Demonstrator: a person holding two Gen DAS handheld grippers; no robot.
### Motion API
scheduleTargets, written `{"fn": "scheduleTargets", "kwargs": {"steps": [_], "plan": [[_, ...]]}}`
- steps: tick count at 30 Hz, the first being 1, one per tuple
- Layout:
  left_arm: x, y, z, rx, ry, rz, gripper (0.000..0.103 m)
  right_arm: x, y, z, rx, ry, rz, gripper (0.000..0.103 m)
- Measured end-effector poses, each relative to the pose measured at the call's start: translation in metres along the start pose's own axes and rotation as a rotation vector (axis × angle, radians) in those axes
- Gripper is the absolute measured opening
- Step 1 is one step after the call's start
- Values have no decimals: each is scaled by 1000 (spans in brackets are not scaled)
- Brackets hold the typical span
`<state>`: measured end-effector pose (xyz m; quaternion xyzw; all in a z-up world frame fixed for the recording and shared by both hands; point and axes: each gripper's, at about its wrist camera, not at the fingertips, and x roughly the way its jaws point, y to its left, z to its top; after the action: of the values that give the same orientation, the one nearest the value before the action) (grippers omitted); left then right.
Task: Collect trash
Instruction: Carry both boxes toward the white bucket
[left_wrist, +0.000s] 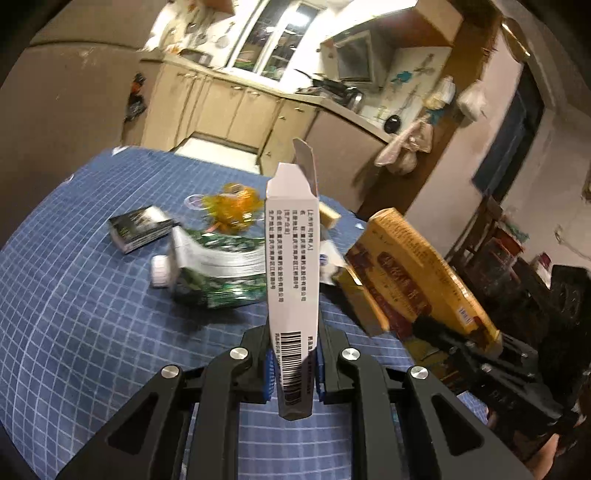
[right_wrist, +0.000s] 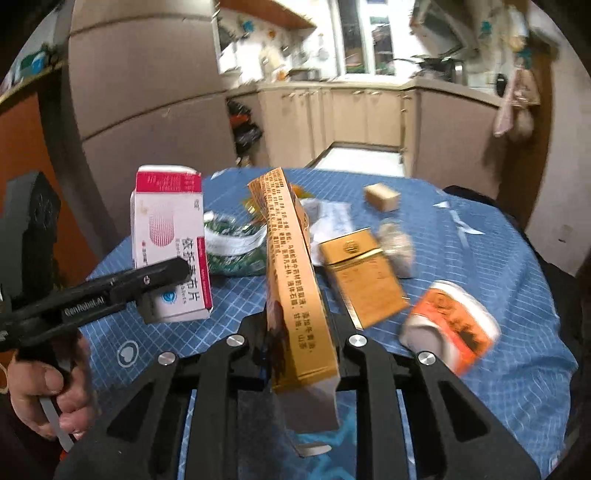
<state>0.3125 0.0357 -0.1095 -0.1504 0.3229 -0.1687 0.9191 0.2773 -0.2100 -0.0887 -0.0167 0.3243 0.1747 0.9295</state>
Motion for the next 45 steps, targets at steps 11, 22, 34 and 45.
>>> {"fn": "scheduleTargets", "kwargs": {"steps": [11, 22, 34, 45], "plan": [[16, -153, -16, 204, 75, -218, 17, -137, -96, -45, 207, -105, -346, 19], [34, -367, -110, 436, 213, -486, 17, -286, -199, -181, 473, -41, -681, 19], [99, -497, -276, 647, 496, -525, 17, -288, -257, -311, 736, 130, -706, 19], [167, -489, -362, 707, 661, -408, 17, -269, -285, -365, 837, 227, -655, 19]]}}
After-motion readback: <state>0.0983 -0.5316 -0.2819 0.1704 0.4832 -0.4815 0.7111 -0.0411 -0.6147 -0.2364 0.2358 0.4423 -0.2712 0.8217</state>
